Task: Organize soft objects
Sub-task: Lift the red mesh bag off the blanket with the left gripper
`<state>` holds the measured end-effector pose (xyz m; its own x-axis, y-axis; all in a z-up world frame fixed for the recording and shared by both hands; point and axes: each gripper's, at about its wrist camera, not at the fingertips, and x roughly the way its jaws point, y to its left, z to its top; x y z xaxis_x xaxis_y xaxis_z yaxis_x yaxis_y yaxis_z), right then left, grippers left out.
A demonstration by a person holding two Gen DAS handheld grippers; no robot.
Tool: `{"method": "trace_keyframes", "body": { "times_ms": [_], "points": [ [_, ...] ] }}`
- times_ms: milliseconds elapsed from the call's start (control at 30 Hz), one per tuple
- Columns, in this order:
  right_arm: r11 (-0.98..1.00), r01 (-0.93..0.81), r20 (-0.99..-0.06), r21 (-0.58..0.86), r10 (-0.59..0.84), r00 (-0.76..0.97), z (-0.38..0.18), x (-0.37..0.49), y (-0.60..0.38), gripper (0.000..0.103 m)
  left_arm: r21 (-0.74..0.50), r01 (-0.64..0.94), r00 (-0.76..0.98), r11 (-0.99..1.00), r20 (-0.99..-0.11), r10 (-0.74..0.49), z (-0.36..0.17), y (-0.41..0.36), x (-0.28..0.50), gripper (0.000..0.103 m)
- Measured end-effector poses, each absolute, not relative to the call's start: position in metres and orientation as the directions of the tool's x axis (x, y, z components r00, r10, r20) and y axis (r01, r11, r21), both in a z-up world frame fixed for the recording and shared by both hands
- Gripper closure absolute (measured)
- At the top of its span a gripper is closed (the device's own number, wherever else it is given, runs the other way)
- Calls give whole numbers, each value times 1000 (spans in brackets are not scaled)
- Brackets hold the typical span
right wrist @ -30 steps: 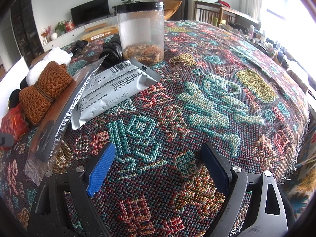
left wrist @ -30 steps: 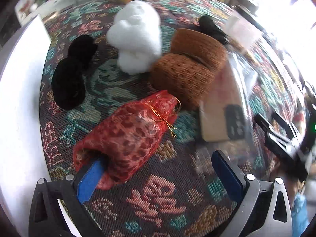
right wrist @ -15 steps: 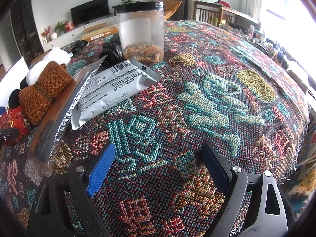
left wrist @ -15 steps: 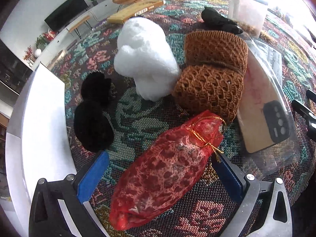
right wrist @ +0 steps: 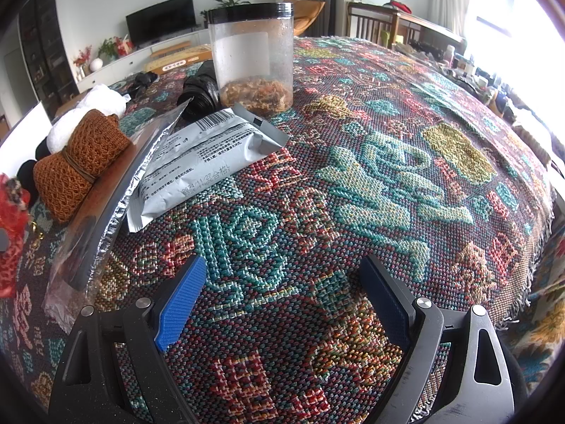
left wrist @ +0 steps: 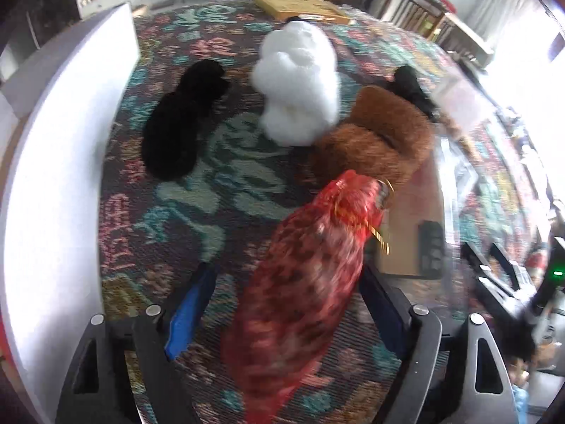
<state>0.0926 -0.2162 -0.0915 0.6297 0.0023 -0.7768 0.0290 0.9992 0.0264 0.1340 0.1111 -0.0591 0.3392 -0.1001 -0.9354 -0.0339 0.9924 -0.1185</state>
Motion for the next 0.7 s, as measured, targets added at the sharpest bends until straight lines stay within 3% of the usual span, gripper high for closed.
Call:
{"method": "trace_keyframes", "body": {
  "times_ms": [33, 200, 367, 500, 600, 700],
  "points": [
    [999, 29, -777, 27, 3, 630, -91, 93, -216, 12, -85, -58, 331, 995, -942, -61, -66, 116, 136, 20],
    [999, 29, -777, 25, 1, 630, -91, 92, -216, 12, -146, -118, 382, 982, -920, -90, -68, 131, 131, 20],
    [999, 29, -776, 26, 2, 630, -91, 93, -216, 12, -135, -5, 366, 991, -922, -124, -72, 107, 128, 16],
    [999, 28, -776, 26, 2, 630, -91, 92, -217, 12, 23, -46, 353, 999, -935, 38, -90, 101, 123, 13],
    [999, 29, -776, 25, 2, 630, -91, 92, -217, 12, -32, -157, 413, 987, -910, 36, -90, 118, 119, 12],
    [999, 28, -776, 26, 3, 630, -91, 92, -217, 12, -13, -180, 456, 984, -887, 72, -95, 118, 117, 3]
  ]
}}
